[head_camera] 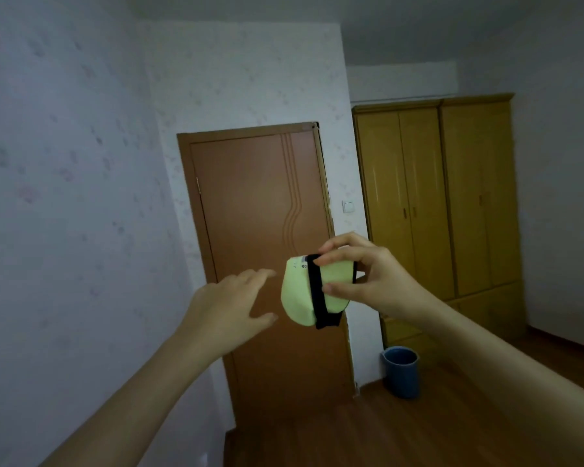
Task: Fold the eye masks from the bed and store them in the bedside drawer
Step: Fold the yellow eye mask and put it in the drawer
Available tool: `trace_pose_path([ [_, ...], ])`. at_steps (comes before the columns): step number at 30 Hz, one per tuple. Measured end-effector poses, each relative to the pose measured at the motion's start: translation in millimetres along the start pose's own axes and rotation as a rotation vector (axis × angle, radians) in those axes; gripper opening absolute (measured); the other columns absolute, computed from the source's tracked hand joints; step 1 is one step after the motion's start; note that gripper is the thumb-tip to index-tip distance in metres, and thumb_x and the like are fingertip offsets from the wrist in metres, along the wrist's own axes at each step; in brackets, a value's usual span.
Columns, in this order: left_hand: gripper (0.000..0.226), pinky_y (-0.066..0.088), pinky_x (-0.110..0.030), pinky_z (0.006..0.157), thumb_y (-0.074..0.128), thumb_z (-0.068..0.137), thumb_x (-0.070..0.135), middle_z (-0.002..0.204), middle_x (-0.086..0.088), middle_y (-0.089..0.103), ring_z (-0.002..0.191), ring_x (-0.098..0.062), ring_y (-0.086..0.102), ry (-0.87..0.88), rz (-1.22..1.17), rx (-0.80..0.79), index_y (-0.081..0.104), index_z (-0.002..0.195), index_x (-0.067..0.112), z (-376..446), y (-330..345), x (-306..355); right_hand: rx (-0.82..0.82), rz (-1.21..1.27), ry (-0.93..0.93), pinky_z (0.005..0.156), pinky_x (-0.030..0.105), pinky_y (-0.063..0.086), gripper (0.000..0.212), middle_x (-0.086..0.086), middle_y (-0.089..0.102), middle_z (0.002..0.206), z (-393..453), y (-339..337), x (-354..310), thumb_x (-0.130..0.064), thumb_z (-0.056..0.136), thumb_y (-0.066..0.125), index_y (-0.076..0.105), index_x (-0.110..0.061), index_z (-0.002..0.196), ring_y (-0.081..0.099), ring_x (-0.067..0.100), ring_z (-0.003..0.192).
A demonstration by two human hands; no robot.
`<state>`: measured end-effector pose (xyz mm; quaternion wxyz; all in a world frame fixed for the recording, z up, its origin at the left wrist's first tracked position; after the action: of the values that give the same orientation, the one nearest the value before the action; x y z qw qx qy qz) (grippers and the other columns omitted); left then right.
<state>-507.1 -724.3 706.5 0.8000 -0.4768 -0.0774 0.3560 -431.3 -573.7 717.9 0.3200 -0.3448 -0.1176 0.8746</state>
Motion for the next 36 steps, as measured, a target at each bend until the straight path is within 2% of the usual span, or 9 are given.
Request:
trace_pose_path([
  [4, 0.065, 0.049, -0.032, 0.087, 0.051, 0.087, 0.059, 0.142, 0.014, 0.046, 0.121, -0.008, 0.051, 0.001, -0.020, 0.012, 0.026, 0.143, 0.037, 62, 41, -47, 0.009, 0.025, 0.033, 0.072, 0.018, 0.055, 0.031, -0.001, 0.054, 0.117, 61, 16, 68, -0.006, 0.075, 0.075, 0.070, -0.015, 0.104, 0.052, 0.007, 0.111],
  [7, 0.064, 0.048, -0.029, 0.081, 0.050, 0.088, 0.059, 0.140, 0.014, 0.047, 0.113, -0.007, 0.055, -0.005, -0.027, 0.045, 0.026, 0.143, 0.037, 108, 75, -82, -0.009, 0.009, 0.032, 0.071, 0.019, 0.055, 0.030, -0.002, 0.054, 0.117, 105, 27, 117, -0.005, 0.075, 0.075, 0.070, -0.015, 0.103, 0.053, 0.003, 0.107],
  [10, 0.065, 0.049, -0.030, 0.084, 0.050, 0.087, 0.060, 0.139, 0.015, 0.048, 0.119, -0.007, 0.052, 0.015, -0.050, 0.076, 0.026, 0.143, 0.037, 161, 119, -109, -0.021, -0.061, 0.062, 0.073, 0.023, 0.057, 0.031, -0.006, 0.054, 0.118, 142, 29, 172, -0.008, 0.076, 0.075, 0.070, -0.017, 0.105, 0.053, 0.004, 0.108],
  [16, 0.062, 0.047, -0.035, 0.089, 0.054, 0.084, 0.058, 0.139, 0.016, 0.047, 0.125, -0.010, 0.050, 0.156, -0.171, 0.049, 0.031, 0.138, 0.040, 294, 218, -103, 0.095, -0.243, 0.186, 0.085, 0.031, 0.057, 0.031, -0.008, 0.054, 0.118, 171, -23, 277, -0.011, 0.075, 0.075, 0.069, -0.020, 0.104, 0.053, 0.008, 0.113],
  [22, 0.060, 0.047, -0.032, 0.082, 0.054, 0.085, 0.058, 0.139, 0.017, 0.047, 0.114, -0.008, 0.056, 0.414, -0.377, 0.018, 0.033, 0.137, 0.040, 416, 297, 12, 0.283, -0.391, 0.363, 0.081, 0.029, 0.057, 0.030, -0.006, 0.054, 0.119, 136, -143, 362, -0.011, 0.076, 0.076, 0.070, -0.019, 0.104, 0.054, 0.011, 0.112],
  [28, 0.062, 0.048, -0.032, 0.087, 0.051, 0.088, 0.058, 0.142, 0.017, 0.043, 0.121, -0.008, 0.049, 0.658, -0.501, -0.007, 0.028, 0.141, 0.039, 510, 362, 180, 0.411, -0.534, 0.459, 0.075, 0.021, 0.055, 0.028, -0.006, 0.056, 0.116, 84, -271, 447, -0.008, 0.075, 0.076, 0.071, -0.019, 0.100, 0.056, 0.012, 0.109],
  [33, 0.060, 0.049, -0.033, 0.088, 0.050, 0.088, 0.058, 0.141, 0.017, 0.043, 0.123, -0.008, 0.049, 0.746, -0.512, 0.013, 0.029, 0.141, 0.038, 593, 398, 306, 0.479, -0.606, 0.541, 0.073, 0.021, 0.056, 0.029, -0.005, 0.055, 0.117, 51, -378, 514, -0.008, 0.076, 0.076, 0.071, -0.016, 0.103, 0.055, 0.009, 0.109],
  [36, 0.060, 0.048, -0.029, 0.081, 0.049, 0.088, 0.060, 0.143, 0.019, 0.041, 0.122, -0.008, 0.049, 0.792, -0.514, 0.007, 0.028, 0.140, 0.040, 640, 421, 375, 0.507, -0.642, 0.601, 0.071, 0.019, 0.054, 0.029, -0.002, 0.056, 0.118, 33, -440, 551, -0.007, 0.075, 0.076, 0.071, -0.014, 0.103, 0.056, 0.011, 0.109],
])
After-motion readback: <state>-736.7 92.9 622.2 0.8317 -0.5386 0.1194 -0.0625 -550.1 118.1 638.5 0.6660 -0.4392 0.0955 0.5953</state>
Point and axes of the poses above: each hand's wrist, its own z-axis towards the middle knuckle, its own y-axis out of the palm, x = y × z, the point moved 10 cm from there along z, towards the middle knuckle
